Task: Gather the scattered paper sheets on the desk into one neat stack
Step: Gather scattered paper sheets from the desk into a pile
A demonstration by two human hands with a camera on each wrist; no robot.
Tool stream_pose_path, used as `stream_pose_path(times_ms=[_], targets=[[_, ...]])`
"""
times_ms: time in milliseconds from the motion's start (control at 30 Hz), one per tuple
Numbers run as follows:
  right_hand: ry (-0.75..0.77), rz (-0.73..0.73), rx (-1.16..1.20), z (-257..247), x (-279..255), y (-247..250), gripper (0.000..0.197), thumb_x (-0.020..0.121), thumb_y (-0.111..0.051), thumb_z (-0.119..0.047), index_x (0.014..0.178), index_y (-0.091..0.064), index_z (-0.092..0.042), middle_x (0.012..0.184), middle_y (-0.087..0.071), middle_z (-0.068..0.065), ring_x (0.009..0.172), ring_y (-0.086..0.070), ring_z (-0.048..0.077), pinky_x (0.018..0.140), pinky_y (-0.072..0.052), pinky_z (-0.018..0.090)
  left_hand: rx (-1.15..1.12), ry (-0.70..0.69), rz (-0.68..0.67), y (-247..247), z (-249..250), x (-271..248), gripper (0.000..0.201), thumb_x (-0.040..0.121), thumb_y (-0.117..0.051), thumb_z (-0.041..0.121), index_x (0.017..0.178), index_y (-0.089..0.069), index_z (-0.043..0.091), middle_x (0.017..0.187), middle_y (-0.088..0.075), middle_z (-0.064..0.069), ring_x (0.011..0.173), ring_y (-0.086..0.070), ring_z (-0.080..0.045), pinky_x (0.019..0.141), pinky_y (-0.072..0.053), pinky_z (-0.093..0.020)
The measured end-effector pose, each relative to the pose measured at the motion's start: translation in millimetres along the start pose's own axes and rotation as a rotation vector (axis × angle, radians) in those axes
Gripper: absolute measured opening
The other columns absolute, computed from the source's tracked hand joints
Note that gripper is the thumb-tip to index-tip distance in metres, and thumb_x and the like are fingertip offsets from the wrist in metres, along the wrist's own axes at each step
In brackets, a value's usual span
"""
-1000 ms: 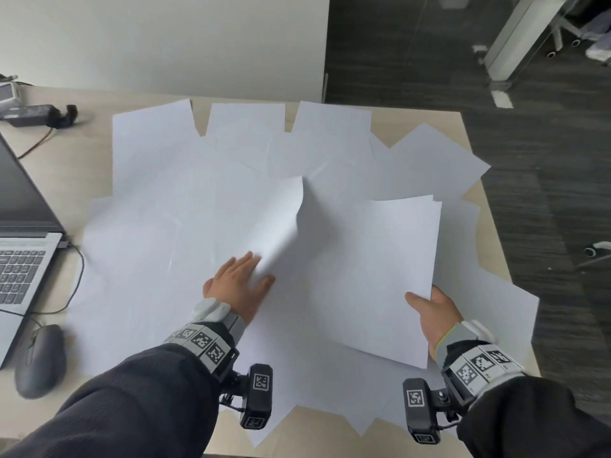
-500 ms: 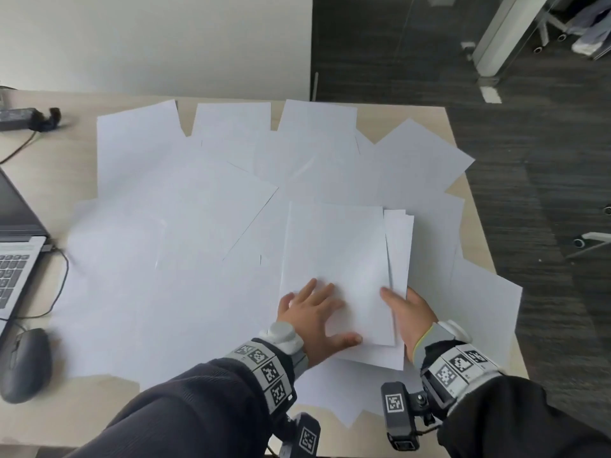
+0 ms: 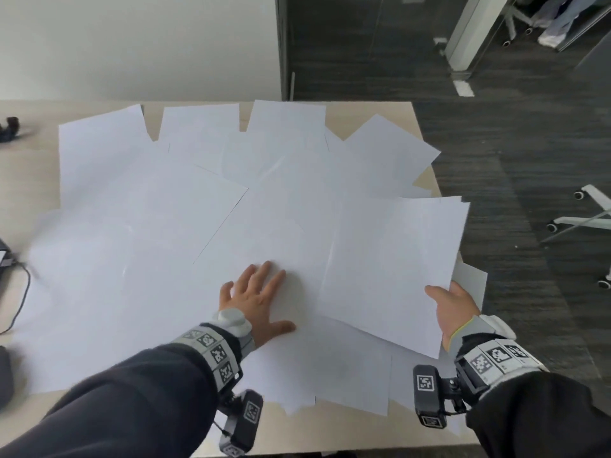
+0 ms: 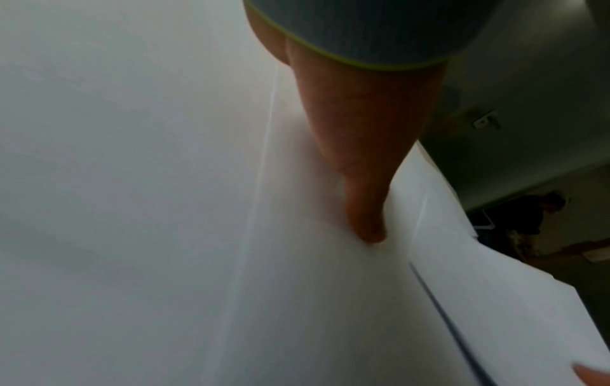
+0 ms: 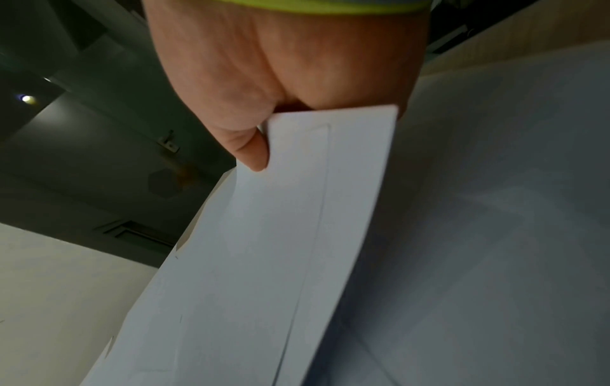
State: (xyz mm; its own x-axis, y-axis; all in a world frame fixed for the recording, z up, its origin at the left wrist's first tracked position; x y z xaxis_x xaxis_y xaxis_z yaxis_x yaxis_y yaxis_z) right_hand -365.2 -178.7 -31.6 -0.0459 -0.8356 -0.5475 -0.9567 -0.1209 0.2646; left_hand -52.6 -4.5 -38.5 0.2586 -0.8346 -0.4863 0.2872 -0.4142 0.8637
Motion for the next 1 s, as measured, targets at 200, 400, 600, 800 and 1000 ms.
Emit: stream_pose_path(times_ms=[200,400,600,800,1000], targets=[[0.009,-0.03,-0.044,7.4,-2.5,3.5,0.022,0.093,-0.058,-0.008,0.101,-0.067,-0.026,0.091,-0.07,-0.002,0.091,-0.065,0.031,0.095,-0.051,0.048,0.061,0.059,-0.004,31.2,-7.8,23.8,0.073,0.097,-0.05,0.026,0.152,-0.012,0.056,0.167,0.016,0.013,0.155,0.013,-0.018,0.123,-0.005,-0.048],[-0.009,-0.069,-0.074,12.1,-6.6,0.7,0.024,0.093,-0.056,-0.011,0.092,-0.066,-0.032,0.096,-0.071,-0.003,0.093,-0.065,0.029,0.095,-0.051,0.048,-0.112,0.154,0.05,11.7,29.2,3.8,0.097,0.082,-0.045,0.081,0.157,0.004,0.044,0.166,0.022,0.008,0.154,0.017,-0.021,0.123,-0.003,-0.052],[0.009,-0.038,-0.064,9.8,-4.1,11.3,0.021,0.095,-0.052,-0.013,0.098,-0.067,-0.028,0.098,-0.071,0.005,0.089,-0.065,0.031,0.092,-0.05,0.045,-0.082,0.171,-0.075,-12.4,40.6,-5.8,0.138,0.05,-0.046,0.102,0.15,0.03,0.044,0.157,0.042,0.006,0.148,0.035,-0.026,0.12,0.008,-0.06],[0.041,0.025,-0.039,6.0,-1.8,20.2,0.019,0.097,-0.05,-0.011,0.108,-0.065,-0.016,0.084,-0.068,-0.001,0.075,-0.061,0.022,0.082,-0.049,0.036,-0.131,0.108,0.042,1.3,14.0,4.6,0.117,0.067,-0.055,0.089,0.156,0.007,0.046,0.166,0.016,0.017,0.154,0.014,-0.014,0.124,-0.005,-0.048],[0.024,-0.05,-0.027,9.4,-7.7,9.6,0.017,0.098,-0.051,-0.012,0.106,-0.064,-0.016,0.088,-0.069,-0.001,0.078,-0.063,0.02,0.072,-0.049,0.031,-0.294,0.104,0.184,14.8,5.3,5.0,0.082,0.082,-0.056,0.075,0.152,-0.035,0.039,0.162,-0.029,0.02,0.153,-0.017,-0.01,0.122,-0.023,-0.036]])
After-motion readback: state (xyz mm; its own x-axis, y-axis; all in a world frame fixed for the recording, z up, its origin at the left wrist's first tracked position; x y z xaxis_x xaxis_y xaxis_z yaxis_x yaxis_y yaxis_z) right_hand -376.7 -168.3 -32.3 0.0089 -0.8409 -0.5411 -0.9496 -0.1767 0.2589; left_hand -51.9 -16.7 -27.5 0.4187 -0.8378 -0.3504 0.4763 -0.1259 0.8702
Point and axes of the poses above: each hand's wrist, its own x-axis towards the middle knuckle, its own y-axis out of the back of the hand, z = x × y, the point moved 1 cm from there along x, towards the middle knuckle
